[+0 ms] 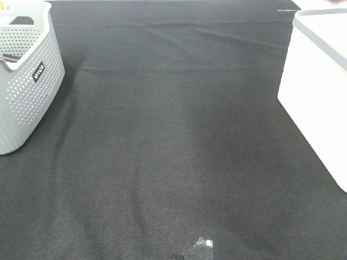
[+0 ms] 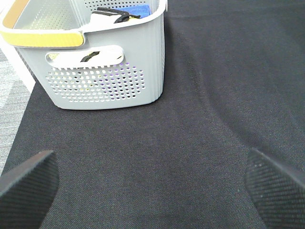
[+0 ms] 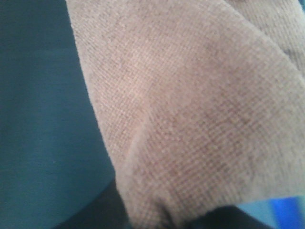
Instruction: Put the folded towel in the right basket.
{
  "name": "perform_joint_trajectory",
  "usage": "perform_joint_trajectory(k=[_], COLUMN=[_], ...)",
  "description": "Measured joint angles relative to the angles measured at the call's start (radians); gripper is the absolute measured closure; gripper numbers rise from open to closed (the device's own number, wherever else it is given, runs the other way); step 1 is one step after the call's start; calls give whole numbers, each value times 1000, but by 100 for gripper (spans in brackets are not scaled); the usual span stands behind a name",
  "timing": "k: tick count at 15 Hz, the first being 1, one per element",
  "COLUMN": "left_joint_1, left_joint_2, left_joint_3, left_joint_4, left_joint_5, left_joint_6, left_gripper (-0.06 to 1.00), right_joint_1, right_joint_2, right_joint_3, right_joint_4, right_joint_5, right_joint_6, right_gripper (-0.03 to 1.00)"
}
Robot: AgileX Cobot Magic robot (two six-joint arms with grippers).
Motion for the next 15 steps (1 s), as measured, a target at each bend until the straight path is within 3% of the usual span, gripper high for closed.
perform_joint_trajectory(k=[1, 3, 6, 7, 8, 9, 11, 13, 15], left_joint_1=[0, 0, 0, 0, 0, 0, 0, 0, 0], left_joint_2=[0, 0, 0, 0, 0, 0, 0, 0, 0], left_joint_3=[0, 0, 0, 0, 0, 0, 0, 0, 0], left_joint_4=[0, 0, 0, 0, 0, 0, 0, 0, 0], left_joint_5=[0, 0, 0, 0, 0, 0, 0, 0, 0], left_joint_6=[0, 0, 0, 0, 0, 0, 0, 0, 0], left_gripper=[-5, -5, -5, -5, -5, -5, -5, -5, -5], right_joint_1=[-90, -183, -199, -199, -199, -199, -199, -191, -121], right_joint_2=[-16, -4, 52, 67, 74, 74, 74, 74, 68], right_joint_3=[54, 167, 249, 249, 249, 249, 249, 238, 200], right_joint_4=[-6, -2, 25, 25, 24, 19, 22, 51, 41], right_joint_5=[0, 0, -3, -5, -5, -6, -5, -2, -2], right_joint_6=[-21, -60, -102, -96, -92, -95, -93, -77, -68], right_gripper=[79, 79, 75, 57, 28, 13, 3, 1, 1])
